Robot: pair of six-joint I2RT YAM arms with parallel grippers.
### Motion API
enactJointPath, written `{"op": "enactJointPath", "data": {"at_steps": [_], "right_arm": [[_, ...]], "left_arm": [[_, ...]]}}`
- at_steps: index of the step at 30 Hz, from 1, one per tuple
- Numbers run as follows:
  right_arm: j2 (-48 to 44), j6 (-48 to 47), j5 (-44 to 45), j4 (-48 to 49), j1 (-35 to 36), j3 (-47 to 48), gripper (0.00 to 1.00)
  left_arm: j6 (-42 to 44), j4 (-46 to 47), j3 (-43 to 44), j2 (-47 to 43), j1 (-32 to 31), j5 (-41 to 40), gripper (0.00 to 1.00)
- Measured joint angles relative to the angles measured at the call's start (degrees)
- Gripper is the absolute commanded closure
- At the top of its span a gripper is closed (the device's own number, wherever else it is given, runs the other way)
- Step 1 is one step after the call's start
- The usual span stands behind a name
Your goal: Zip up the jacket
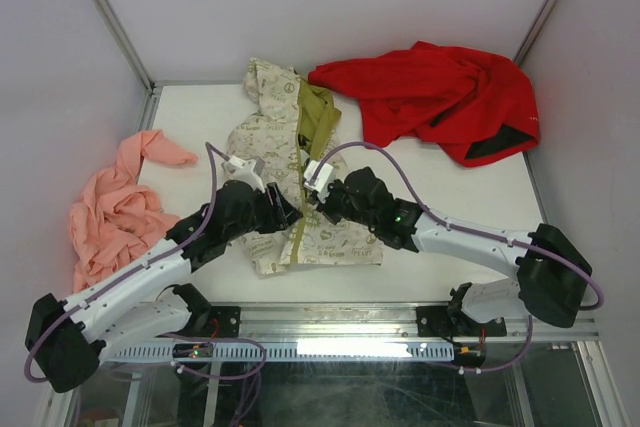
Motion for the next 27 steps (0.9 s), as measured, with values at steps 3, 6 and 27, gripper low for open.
{"op": "enactJointPath", "data": {"at_steps": [3,6,27], "right_arm": [[-0.35,0.92,-0.94,-0.85,0.28,0.00,1.00],[-0.37,1.38,-1.51,-1.53,0.48,0.00,1.00],[5.27,3.65,8.33,-3.32,-12.24,8.63,1.00]], "left_arm": [[0.90,2.51,0.37,4.48,0.00,-0.42,0.63],[1.57,4.15,1.07,8.63,0.02,0.00,0.81],[2.93,3.67,-2.23,4.02,0.50,7.56,1.00]]}}
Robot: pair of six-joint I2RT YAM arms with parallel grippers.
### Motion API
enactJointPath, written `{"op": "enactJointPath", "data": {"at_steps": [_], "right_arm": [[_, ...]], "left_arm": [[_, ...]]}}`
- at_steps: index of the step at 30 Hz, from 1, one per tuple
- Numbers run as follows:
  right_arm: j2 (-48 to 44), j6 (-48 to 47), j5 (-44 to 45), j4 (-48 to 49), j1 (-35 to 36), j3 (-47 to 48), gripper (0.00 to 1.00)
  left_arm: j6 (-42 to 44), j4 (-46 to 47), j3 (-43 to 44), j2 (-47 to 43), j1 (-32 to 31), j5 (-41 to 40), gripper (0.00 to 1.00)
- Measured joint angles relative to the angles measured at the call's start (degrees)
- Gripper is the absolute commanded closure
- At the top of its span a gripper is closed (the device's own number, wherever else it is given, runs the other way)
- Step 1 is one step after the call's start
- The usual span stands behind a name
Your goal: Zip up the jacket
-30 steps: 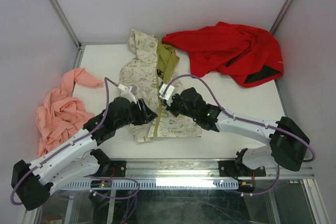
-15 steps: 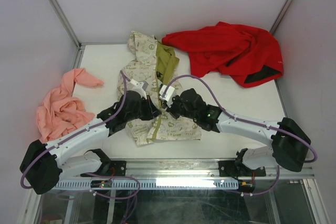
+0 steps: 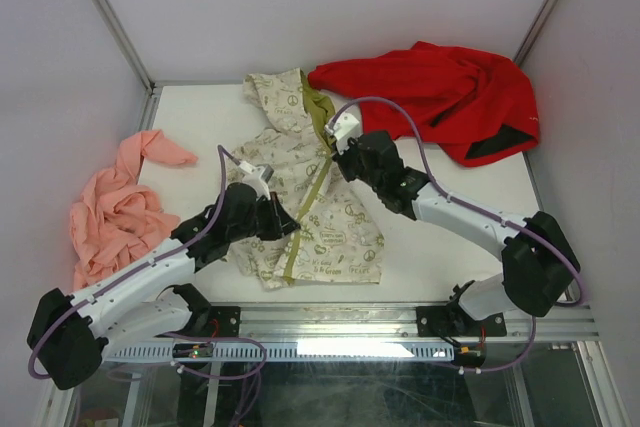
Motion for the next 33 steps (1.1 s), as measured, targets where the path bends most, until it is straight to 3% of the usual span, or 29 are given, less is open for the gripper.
{"op": "enactJointPath", "data": {"at_steps": [6,14,18,21,26,33], "right_arm": [[-0.50,0.31,0.02,-1.22,-3.50,0.90,1.00],[-10.12,-1.27,1.84,-7.15,-5.33,1.77,1.00],[-17.68,-2.54,2.21,-11.21,-5.22,5.14,1.00],[-22.95,-2.36,1.55,-13.62,-5.11,7.72,1.00],[-28.83,0.26,-0.72,-17.86,-4.81,7.63,1.00],[-30.01,5.07,-1.79,-19.45,-4.94,-3.06,1.00]], "left_arm": [[2.10,-9.81,4.04,-1.11,0.63,-6.40,1.00],[13.79,-22.43,29.68,6.69,8.81,-15.26,1.00],[18.95,-24.46,42.73,10.14,9.22,-17.86,1.00],[21.55,-24.41,47.19,10.16,9.14,-18.32,1.00],[24.00,-23.23,43.93,6.34,8.72,-19.10,1.00],[23.12,-22.58,28.61,-0.61,8.90,-22.40,1.00]]}}
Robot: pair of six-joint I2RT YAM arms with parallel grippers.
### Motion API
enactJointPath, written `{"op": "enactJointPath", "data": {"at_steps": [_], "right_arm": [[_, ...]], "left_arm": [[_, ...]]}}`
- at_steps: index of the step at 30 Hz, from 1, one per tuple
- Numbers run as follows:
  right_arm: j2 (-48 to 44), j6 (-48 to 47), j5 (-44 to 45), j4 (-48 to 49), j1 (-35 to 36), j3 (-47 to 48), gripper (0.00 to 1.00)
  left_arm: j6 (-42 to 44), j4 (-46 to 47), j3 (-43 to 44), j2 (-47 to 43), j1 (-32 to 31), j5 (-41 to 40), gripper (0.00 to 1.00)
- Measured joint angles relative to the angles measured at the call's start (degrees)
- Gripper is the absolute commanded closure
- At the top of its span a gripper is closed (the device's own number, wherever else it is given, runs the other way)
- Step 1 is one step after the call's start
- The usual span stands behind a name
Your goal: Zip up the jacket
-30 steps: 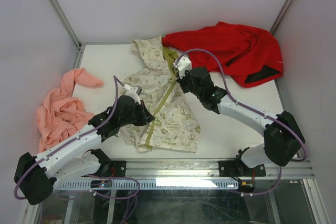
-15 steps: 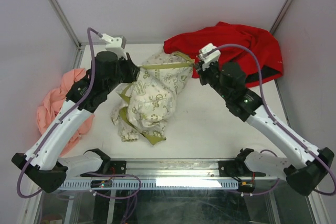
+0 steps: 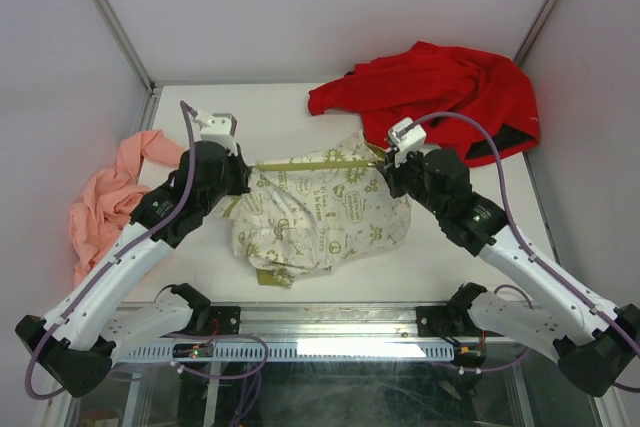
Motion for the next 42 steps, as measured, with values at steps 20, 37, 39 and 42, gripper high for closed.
{"op": "enactJointPath", "data": {"at_steps": [20,37,39,42], "right_arm": [[1.07,10.43,3.89,-1.79,-19.87,-5.99,1.00],[6.62,14.23,-14.47,1.42,-16.33,-7.26,0.61],[9.57,14.88,-15.54,2.80,-13.27,-7.58,0.56],[13.86,15.69,-16.48,5.01,-10.56,-7.32,0.49]], "left_arm": [[-5.46,-0.68,-8.74,-2.32,1.88,-14.91,1.00],[-3.69,-4.11,-6.84,-3.08,5.16,-4.42,0.20],[-3.89,-5.40,-3.45,-2.82,5.16,-4.37,0.18],[-3.76,-5.25,0.98,-1.46,5.16,-2.84,0.15]]}}
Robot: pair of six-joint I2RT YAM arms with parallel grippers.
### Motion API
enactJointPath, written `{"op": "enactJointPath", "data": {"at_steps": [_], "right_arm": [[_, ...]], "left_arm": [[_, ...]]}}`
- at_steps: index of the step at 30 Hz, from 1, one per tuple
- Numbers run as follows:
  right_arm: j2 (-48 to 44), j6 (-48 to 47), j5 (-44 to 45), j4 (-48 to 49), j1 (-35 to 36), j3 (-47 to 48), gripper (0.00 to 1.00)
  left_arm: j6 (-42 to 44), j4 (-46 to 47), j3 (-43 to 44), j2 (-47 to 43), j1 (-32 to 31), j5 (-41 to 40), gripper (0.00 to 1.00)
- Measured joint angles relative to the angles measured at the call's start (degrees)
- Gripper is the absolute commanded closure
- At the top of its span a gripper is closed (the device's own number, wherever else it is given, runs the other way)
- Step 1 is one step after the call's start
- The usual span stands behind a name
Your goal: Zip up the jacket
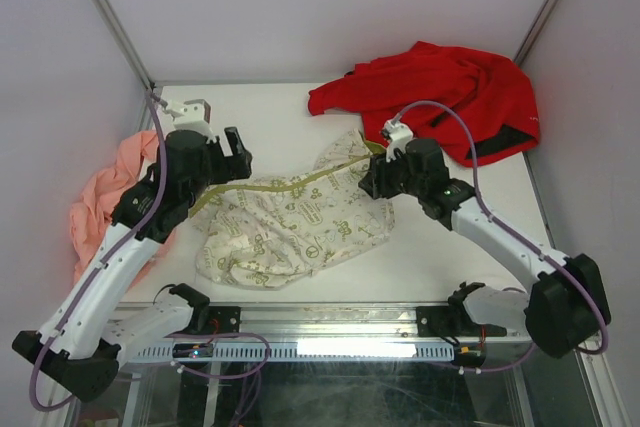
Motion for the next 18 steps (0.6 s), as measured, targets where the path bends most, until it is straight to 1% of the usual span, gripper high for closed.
{"op": "enactJointPath", "data": {"at_steps": [3,6,10,14,18], "right_arm": [[5.27,0.70,-0.11,0.70,1.11,2.05,0.44],[11.26,1.31,0.46,1.51,1.25,6.62,0.41],[18.18,1.38,2.03,2.51,1.25,13.86,0.41],[25.03,1.09,4.28,2.95,1.25,20.55,0.41],[31.98,0.55,6.27,1.44,1.27,25.86,0.43]], "left_arm": [[-0.04,2.67,4.11,4.22,0.00,4.20,0.14],[-0.33,7.52,4.59,11.08,0.00,10.14,0.14],[-1.49,13.27,4.46,23.15,0.00,16.74,0.15],[-2.21,18.67,4.44,34.38,0.00,20.70,0.18],[-3.21,22.16,4.55,43.36,0.00,24.63,0.18]]}}
